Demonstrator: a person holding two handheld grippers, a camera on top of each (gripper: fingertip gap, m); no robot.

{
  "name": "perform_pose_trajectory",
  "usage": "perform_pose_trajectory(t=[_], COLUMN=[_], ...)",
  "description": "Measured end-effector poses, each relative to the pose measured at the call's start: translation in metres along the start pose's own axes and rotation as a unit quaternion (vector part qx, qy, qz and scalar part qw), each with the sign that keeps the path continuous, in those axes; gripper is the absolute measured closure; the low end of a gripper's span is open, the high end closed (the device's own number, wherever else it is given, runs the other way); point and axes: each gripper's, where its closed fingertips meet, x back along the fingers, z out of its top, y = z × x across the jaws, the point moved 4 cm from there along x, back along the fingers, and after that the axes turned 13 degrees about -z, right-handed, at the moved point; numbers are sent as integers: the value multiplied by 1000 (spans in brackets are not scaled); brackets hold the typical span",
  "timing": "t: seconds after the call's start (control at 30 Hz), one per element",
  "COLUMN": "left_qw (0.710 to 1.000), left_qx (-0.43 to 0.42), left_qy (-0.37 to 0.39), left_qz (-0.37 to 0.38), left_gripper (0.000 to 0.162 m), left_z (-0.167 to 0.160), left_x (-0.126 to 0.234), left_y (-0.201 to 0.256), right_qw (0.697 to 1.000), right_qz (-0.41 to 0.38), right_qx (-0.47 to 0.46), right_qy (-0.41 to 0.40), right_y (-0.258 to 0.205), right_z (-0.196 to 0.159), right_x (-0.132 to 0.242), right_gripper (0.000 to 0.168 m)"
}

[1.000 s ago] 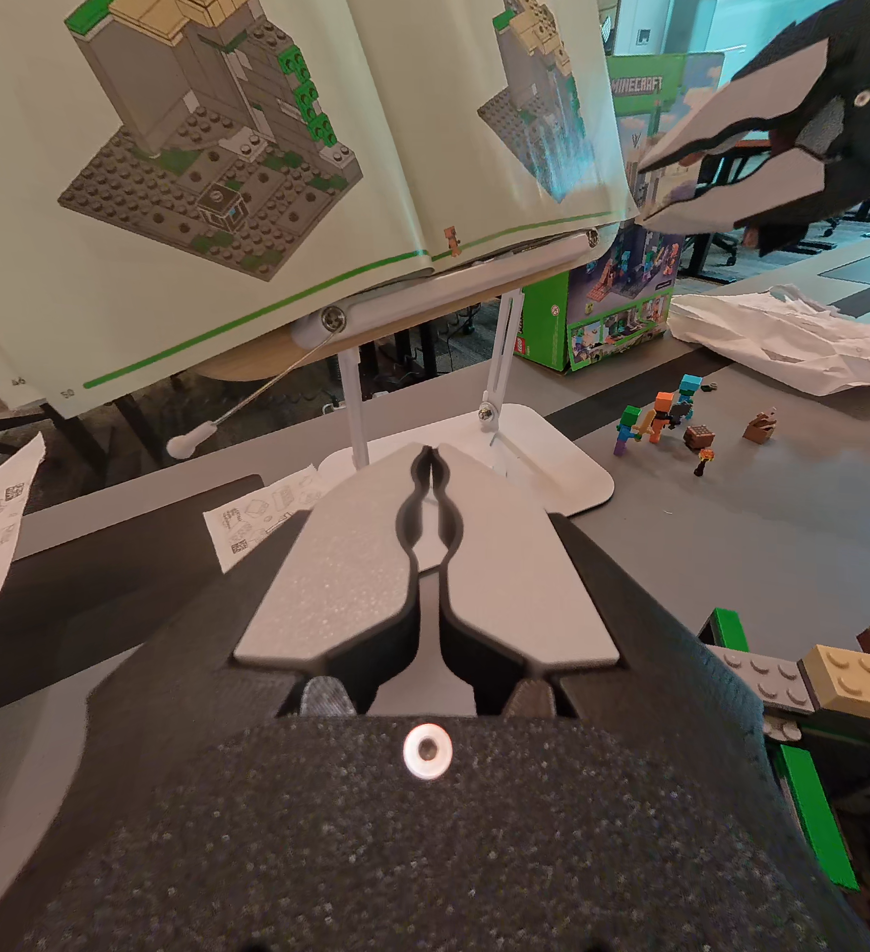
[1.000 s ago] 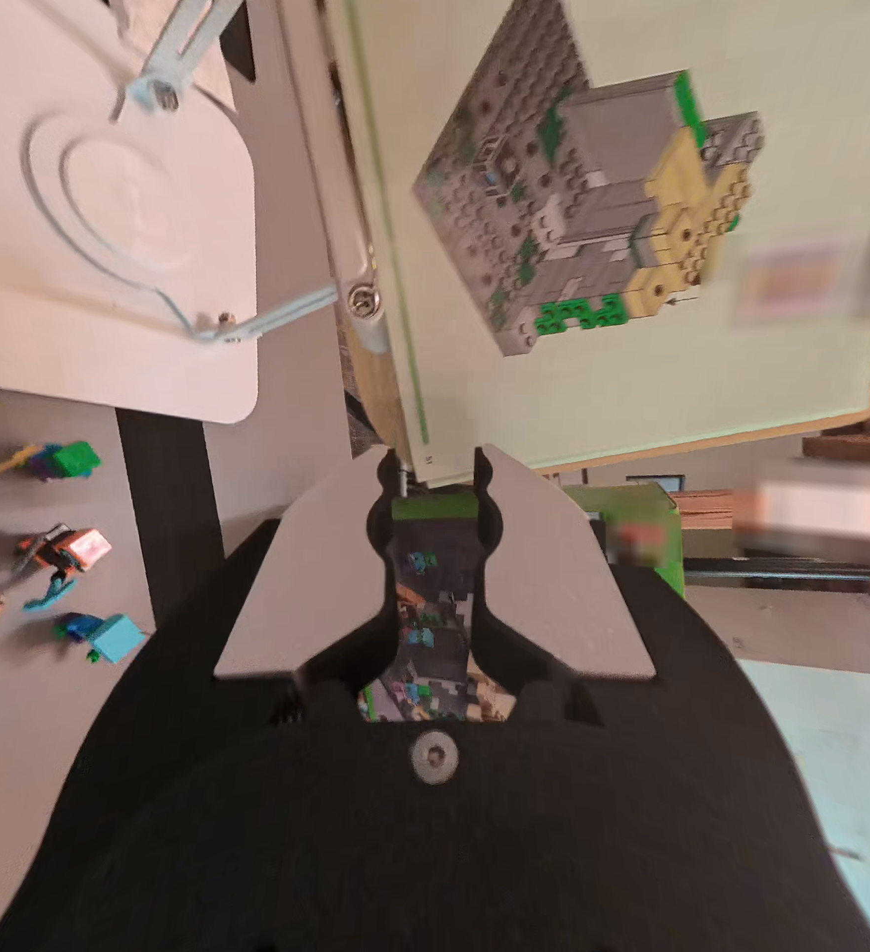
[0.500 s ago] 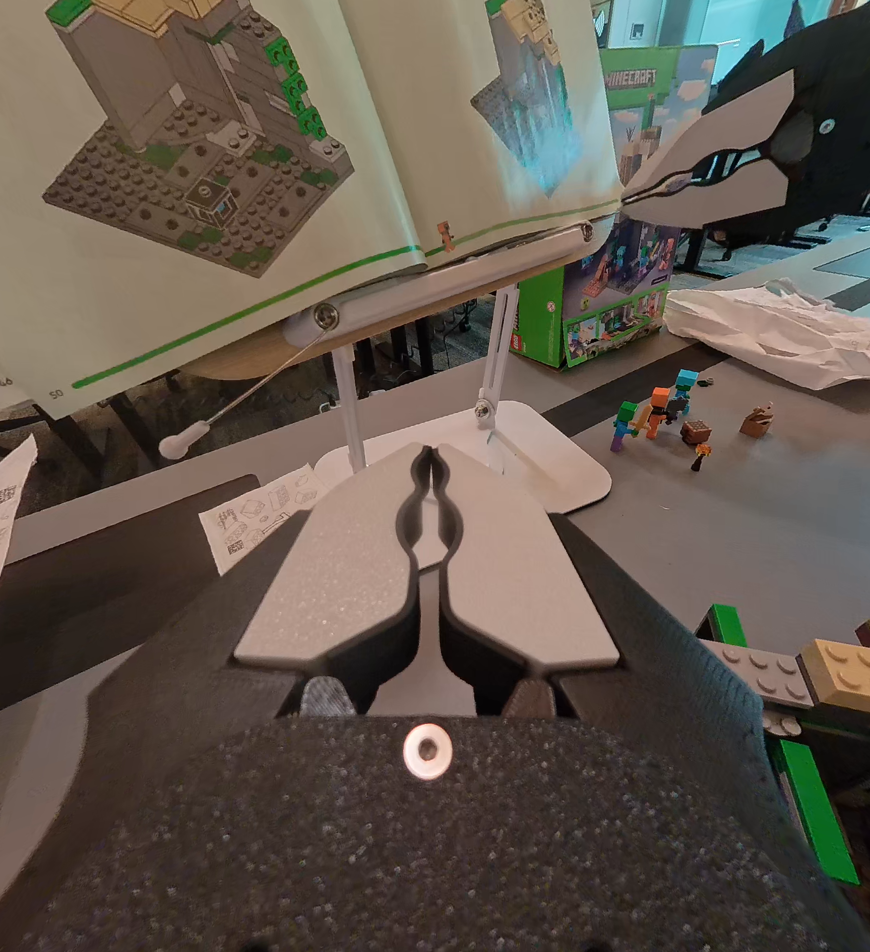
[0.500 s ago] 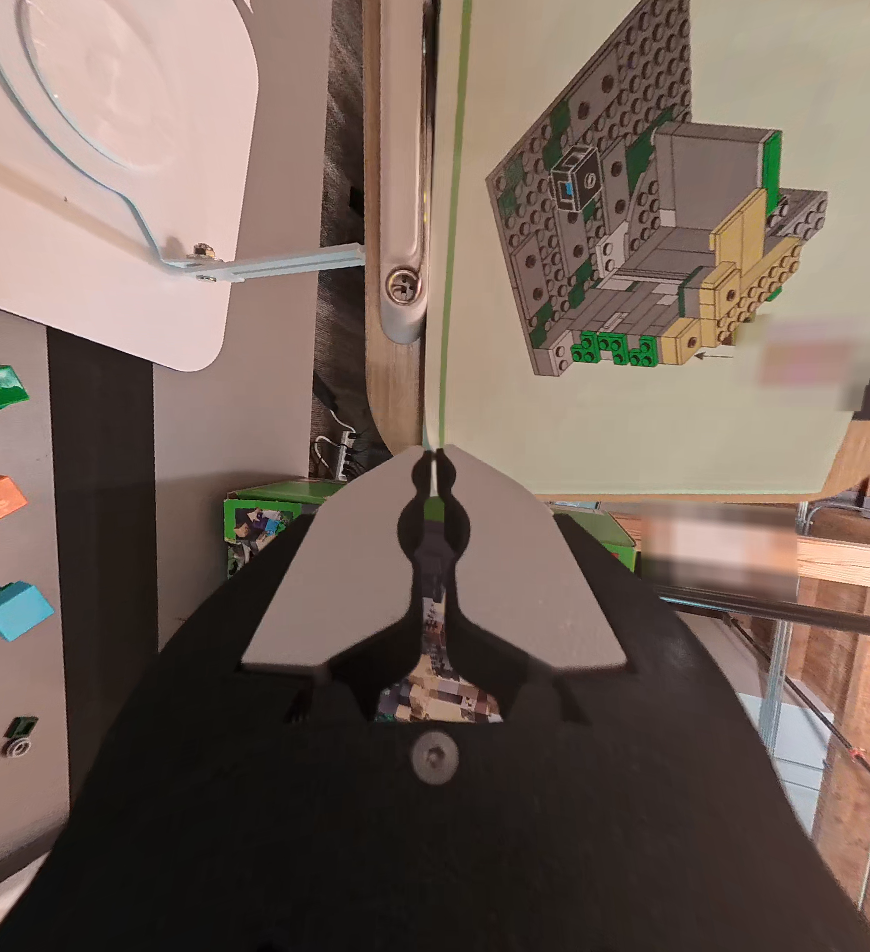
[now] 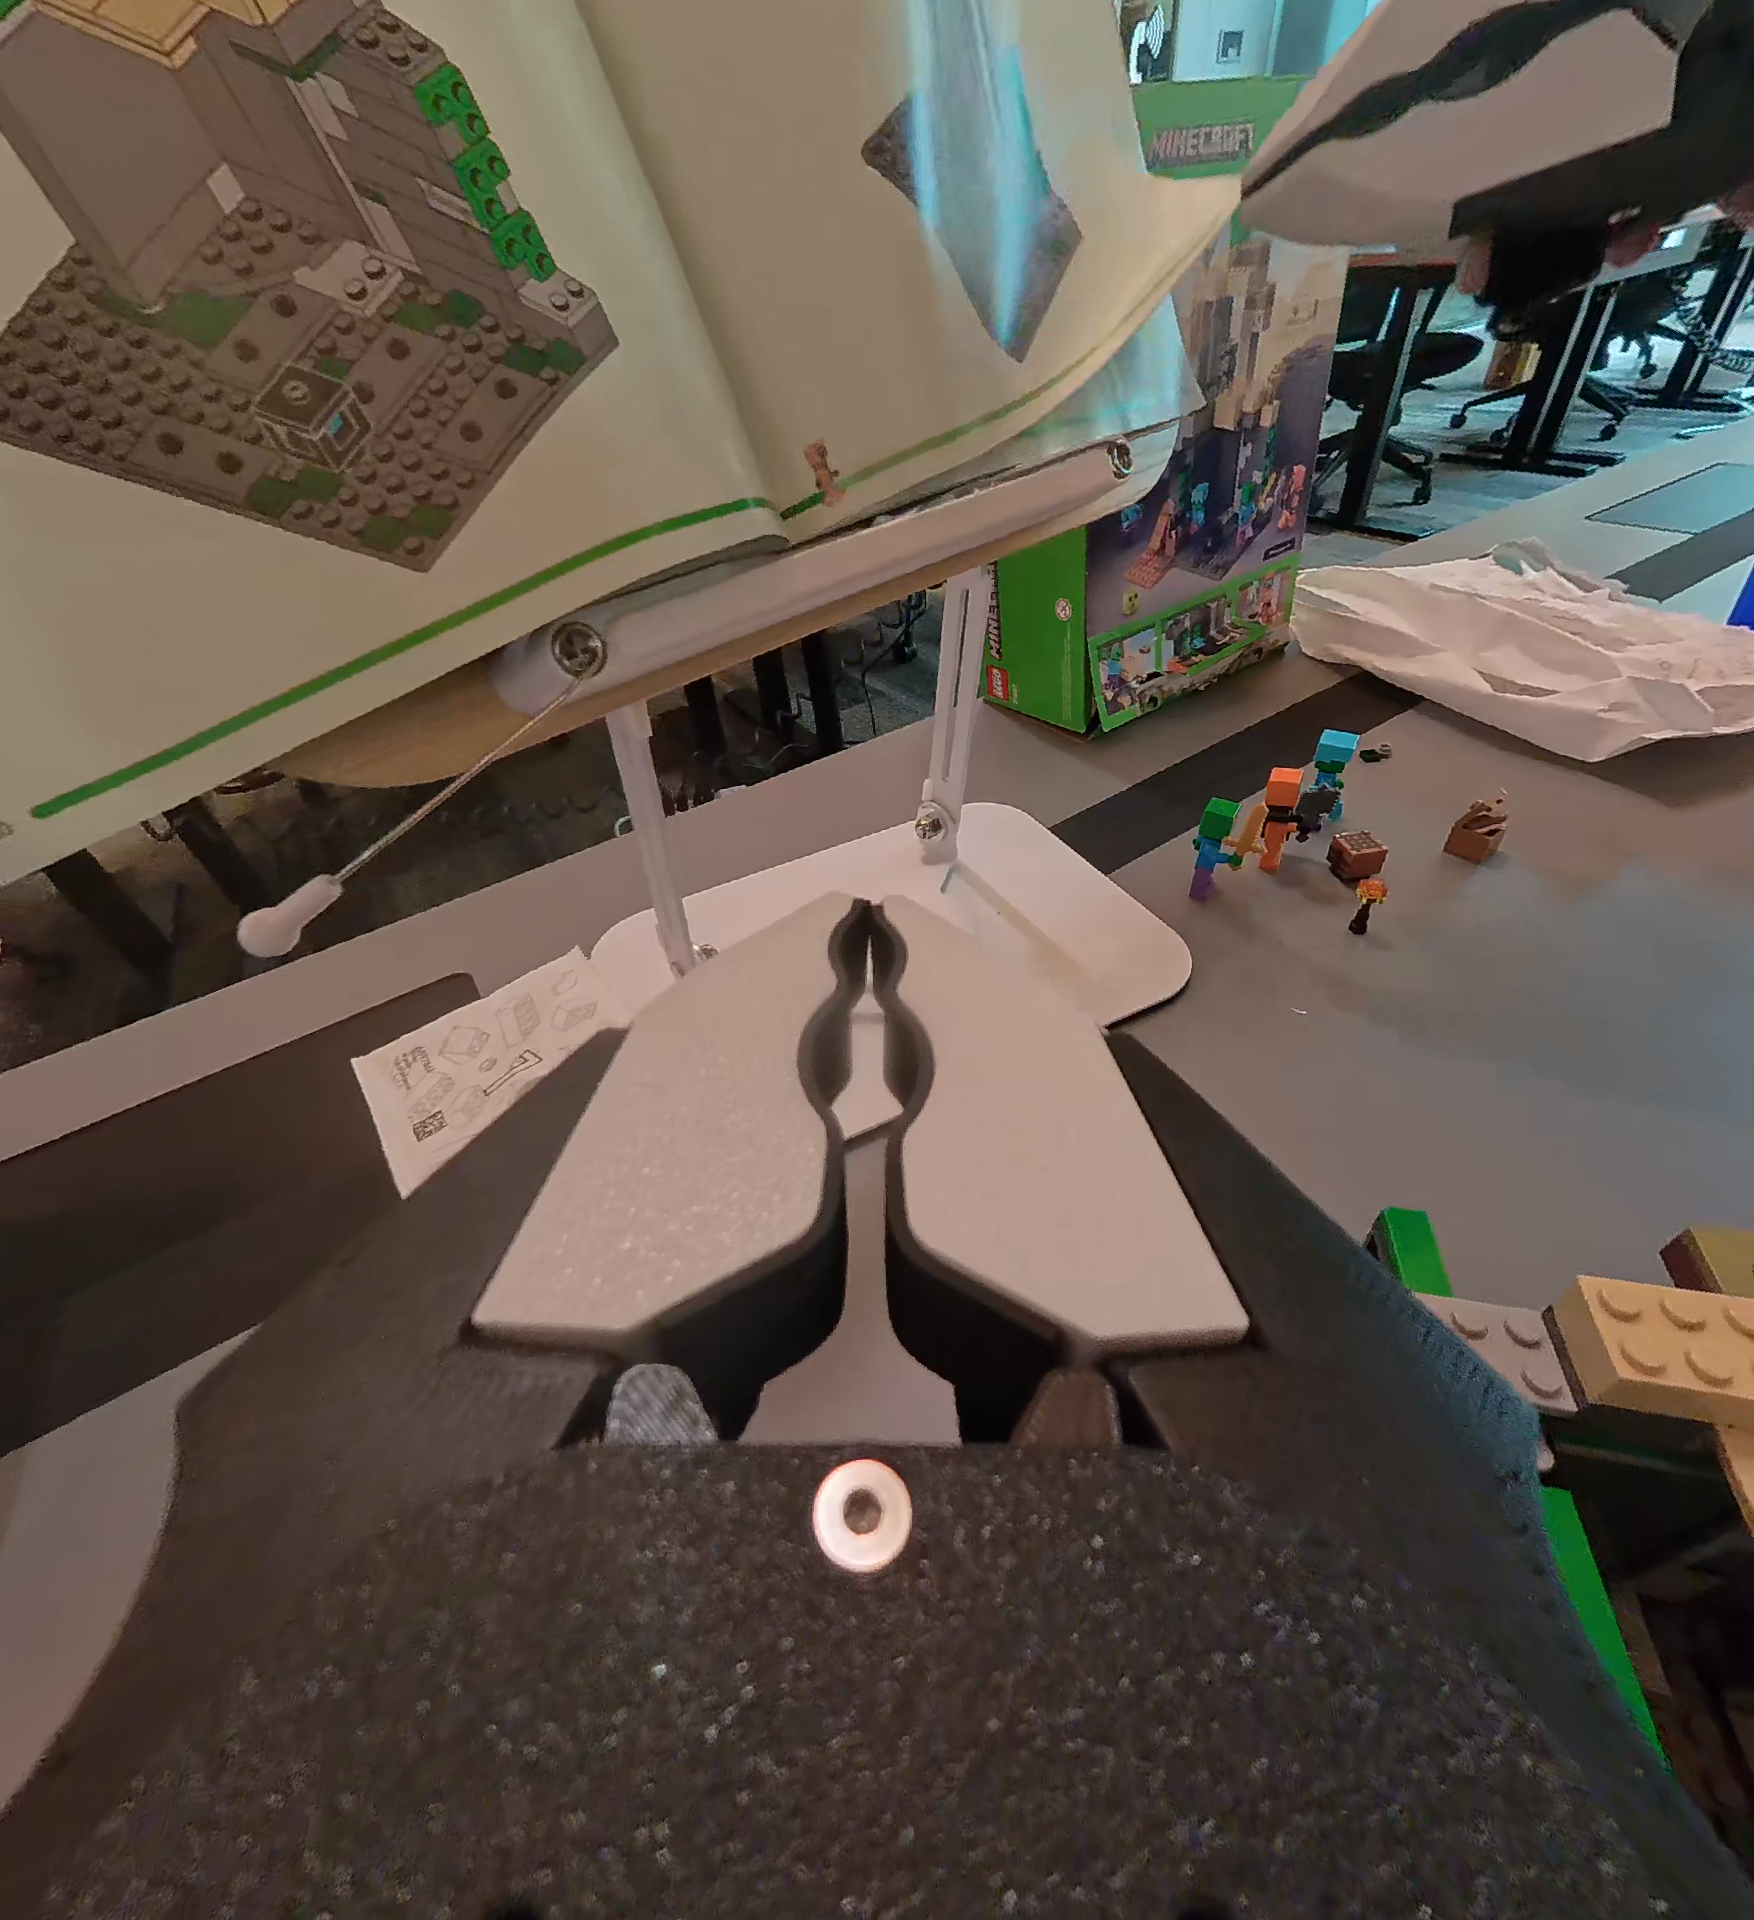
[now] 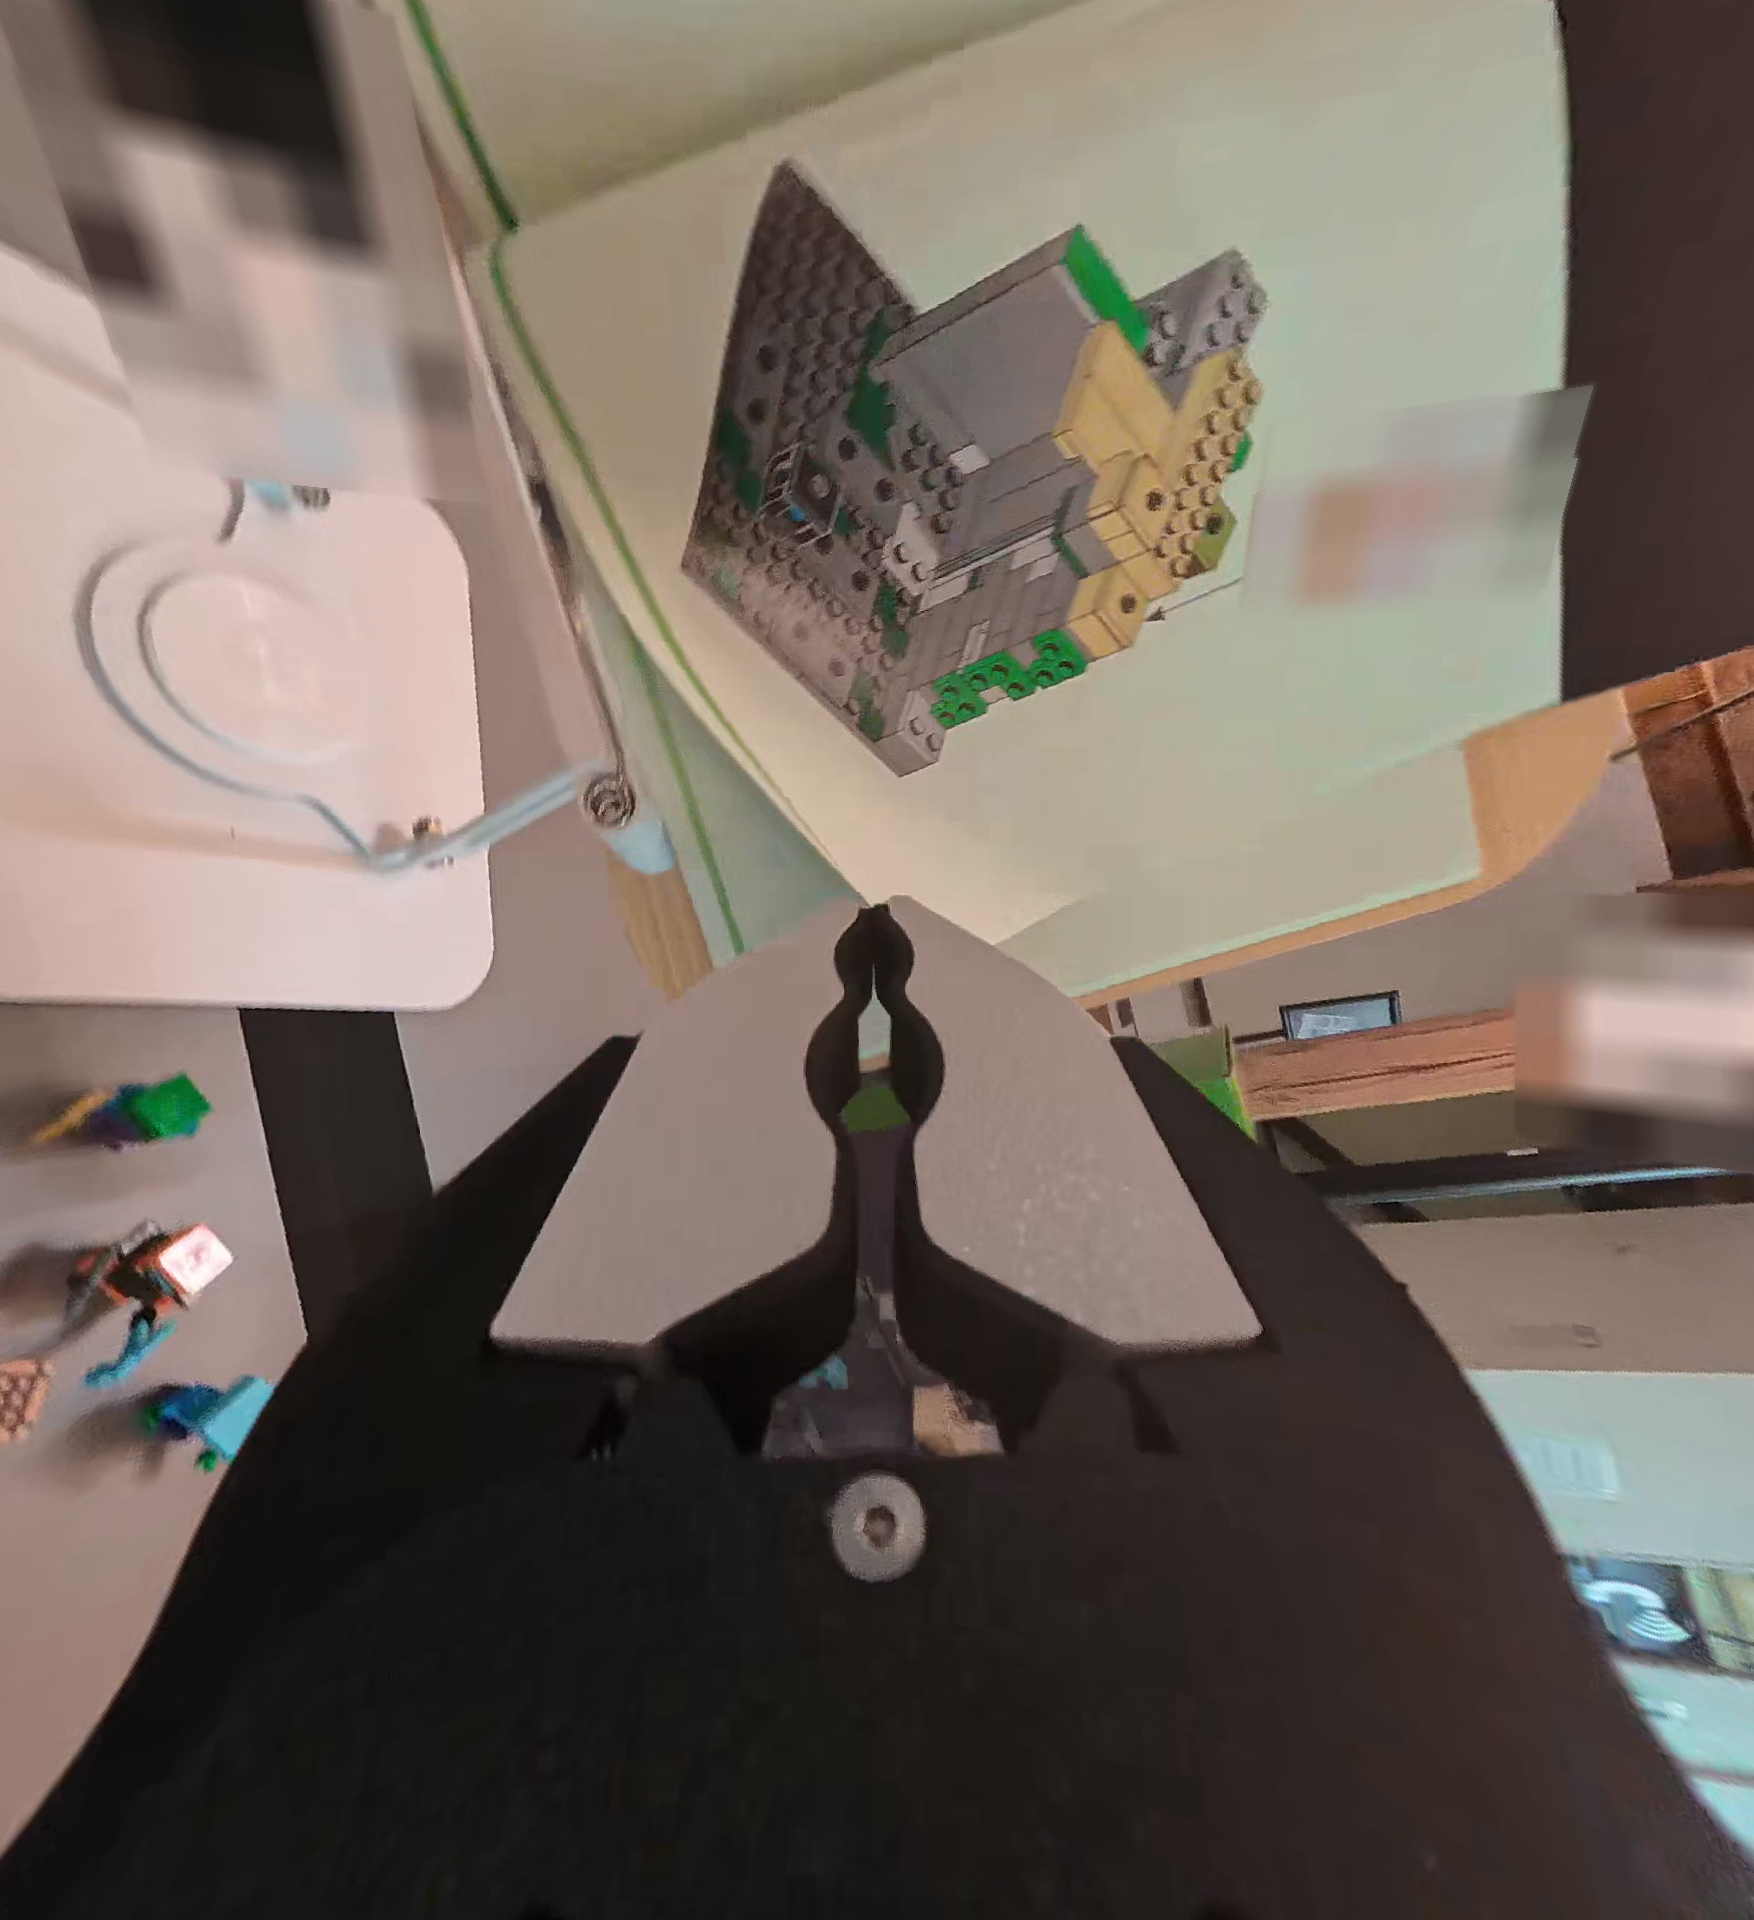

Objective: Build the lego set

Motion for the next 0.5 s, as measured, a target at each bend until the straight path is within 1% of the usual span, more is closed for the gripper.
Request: perform_pose_trajectory(t=[0.13, 0.23, 0.3, 0.5], left_qw=[1000, 999, 998, 981], left_qx=[-7, -33, -63, -181], left_qy=[3, 6, 8, 19], left_qz=[-5, -4, 4, 64], left_gripper=[162, 151, 145, 139], left_z=[4, 14, 27, 74], left_x=[-2, -5, -7, -20], left_y=[6, 14, 20, 24], right_qw=[998, 994, 990, 982], right_qz=[-20, -22, -15, 10], right_qx=[-51, -88, -112, -155], right_qy=[37, 65, 80, 110], right_y=[3, 1, -3, -17], right_z=[26, 50, 65, 102], right_x=[1, -1, -3, -10], right_gripper=[168, 168, 168, 168])
